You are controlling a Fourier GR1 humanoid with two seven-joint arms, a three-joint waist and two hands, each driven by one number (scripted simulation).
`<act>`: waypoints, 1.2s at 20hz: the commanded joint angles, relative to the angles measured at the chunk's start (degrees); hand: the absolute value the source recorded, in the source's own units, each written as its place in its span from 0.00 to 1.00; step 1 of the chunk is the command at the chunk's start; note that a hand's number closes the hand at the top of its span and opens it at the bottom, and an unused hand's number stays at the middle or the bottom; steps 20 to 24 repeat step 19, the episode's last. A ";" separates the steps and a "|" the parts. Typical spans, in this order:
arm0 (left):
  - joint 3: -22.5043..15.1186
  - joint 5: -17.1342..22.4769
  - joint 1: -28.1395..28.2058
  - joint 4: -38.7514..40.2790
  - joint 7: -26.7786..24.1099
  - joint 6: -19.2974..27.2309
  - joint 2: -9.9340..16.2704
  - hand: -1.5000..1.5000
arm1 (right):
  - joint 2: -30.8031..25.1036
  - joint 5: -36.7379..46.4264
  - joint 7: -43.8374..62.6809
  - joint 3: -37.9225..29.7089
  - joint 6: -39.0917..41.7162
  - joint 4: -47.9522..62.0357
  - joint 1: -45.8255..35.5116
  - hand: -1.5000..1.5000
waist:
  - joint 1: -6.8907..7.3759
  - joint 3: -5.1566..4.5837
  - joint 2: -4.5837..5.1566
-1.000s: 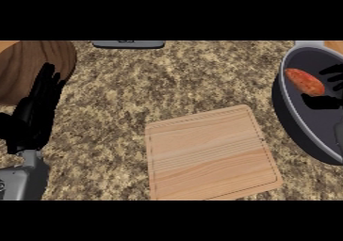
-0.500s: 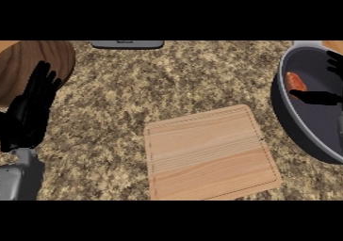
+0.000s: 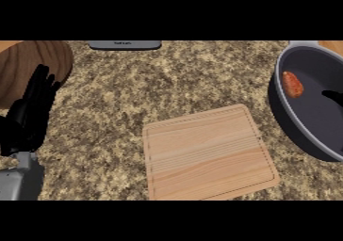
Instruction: Pick the sweet potato from the cutting board and place it in the pot
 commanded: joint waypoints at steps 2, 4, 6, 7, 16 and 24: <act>0.74 0.18 -2.54 1.45 0.34 -0.67 0.91 0.50 | -8.22 -6.00 -2.06 -3.79 8.02 4.67 1.80 0.00 | -0.04 0.01 0.11; 1.08 0.75 -2.02 2.79 -1.04 -0.66 -0.06 0.50 | -10.62 -7.34 -1.09 -3.81 11.05 2.42 4.31 0.00 | -0.35 -0.03 -0.01; 1.18 0.40 -5.17 1.90 3.73 0.63 0.69 0.50 | -13.45 -8.75 -2.40 -4.67 13.84 5.38 4.80 0.00 | -0.23 0.01 0.05; 1.32 0.75 1.62 -1.38 -0.92 -1.17 0.30 0.50 | -13.17 -9.25 -4.17 -4.40 14.70 5.01 7.54 0.00 | 0.01 -0.01 -0.03; 2.20 2.29 -0.07 -2.04 2.17 -2.99 1.59 0.50 | -21.33 -10.25 -11.97 -3.56 20.15 15.76 10.68 0.00 | 0.37 0.04 0.08; 2.22 1.78 2.16 0.95 -2.79 -3.31 0.02 0.50 | -19.96 -11.60 -12.32 -2.28 20.35 14.87 11.91 0.00 | 0.15 -0.01 0.02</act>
